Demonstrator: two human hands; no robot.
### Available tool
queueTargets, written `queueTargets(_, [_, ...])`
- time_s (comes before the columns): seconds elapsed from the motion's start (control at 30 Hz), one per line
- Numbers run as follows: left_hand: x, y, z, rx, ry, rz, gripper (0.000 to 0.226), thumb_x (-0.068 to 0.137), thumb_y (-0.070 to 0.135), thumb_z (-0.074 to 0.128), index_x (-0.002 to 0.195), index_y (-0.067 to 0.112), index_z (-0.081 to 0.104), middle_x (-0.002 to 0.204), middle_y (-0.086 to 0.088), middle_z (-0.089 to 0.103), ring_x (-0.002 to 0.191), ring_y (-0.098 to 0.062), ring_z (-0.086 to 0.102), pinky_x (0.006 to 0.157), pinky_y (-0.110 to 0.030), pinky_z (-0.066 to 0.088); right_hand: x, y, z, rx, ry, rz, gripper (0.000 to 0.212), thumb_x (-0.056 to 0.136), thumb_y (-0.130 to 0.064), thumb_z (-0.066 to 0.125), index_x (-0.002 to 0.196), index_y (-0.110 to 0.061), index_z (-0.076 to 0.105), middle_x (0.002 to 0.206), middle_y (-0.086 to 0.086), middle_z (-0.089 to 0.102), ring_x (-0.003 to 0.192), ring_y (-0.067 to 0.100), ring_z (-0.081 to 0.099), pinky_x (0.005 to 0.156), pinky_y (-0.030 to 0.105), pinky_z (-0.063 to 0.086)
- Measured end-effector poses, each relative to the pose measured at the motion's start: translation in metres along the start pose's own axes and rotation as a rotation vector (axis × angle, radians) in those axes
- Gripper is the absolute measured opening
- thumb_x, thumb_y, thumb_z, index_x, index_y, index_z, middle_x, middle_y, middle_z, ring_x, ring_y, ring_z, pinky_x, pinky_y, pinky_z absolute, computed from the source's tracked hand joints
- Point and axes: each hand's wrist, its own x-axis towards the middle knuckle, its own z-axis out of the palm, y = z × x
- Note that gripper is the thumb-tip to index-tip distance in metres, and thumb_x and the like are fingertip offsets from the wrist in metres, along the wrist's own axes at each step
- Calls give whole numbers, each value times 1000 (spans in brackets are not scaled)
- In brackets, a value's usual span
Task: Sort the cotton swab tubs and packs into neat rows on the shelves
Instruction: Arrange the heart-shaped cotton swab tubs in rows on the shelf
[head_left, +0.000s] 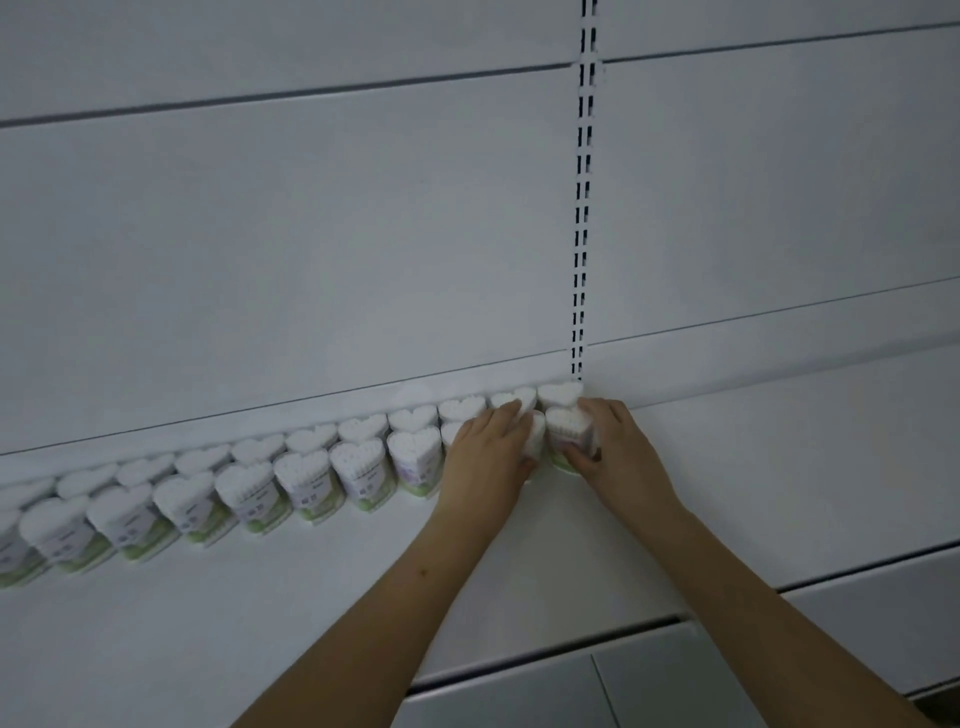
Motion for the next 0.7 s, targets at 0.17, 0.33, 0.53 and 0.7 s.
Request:
queueTargets(0.17, [9,-4,2,27,-44,19,56,61,28,92,111,12,72,123,-9,70,107,-28,68,92,-39,52,6,10,3,-105,17,-4,56,84,-36,75,133,-16,53,129,3,56,116,25,52,89,39,48])
queueTargets(0.33, [12,-9,4,-42,-15,18,60,53,23,95,107,11,74,115,-11,73,99,-29,71,88,-40,54,15,15,6,-40,-47,-23,68,85,-30,76,143,-11,44,142,3,51,125,22,52,97,35,46])
queueTargets(0.53, [14,-17,6,-118,27,48,58,58,22,89,112,12,71,110,-5,69,99,-31,63,84,-38,52,18,13,13,-148,-16,-47,70,91,-36,69,151,-18,38,157,-1,37,140,15,41,102,34,44])
queueTargets(0.7, [16,-17,4,-102,56,74,56,60,28,83,111,14,66,106,-3,63,95,-28,60,81,-33,41,23,10,8,-256,-150,-70,76,93,-37,65,154,-11,28,164,8,19,150,24,22,114,42,37])
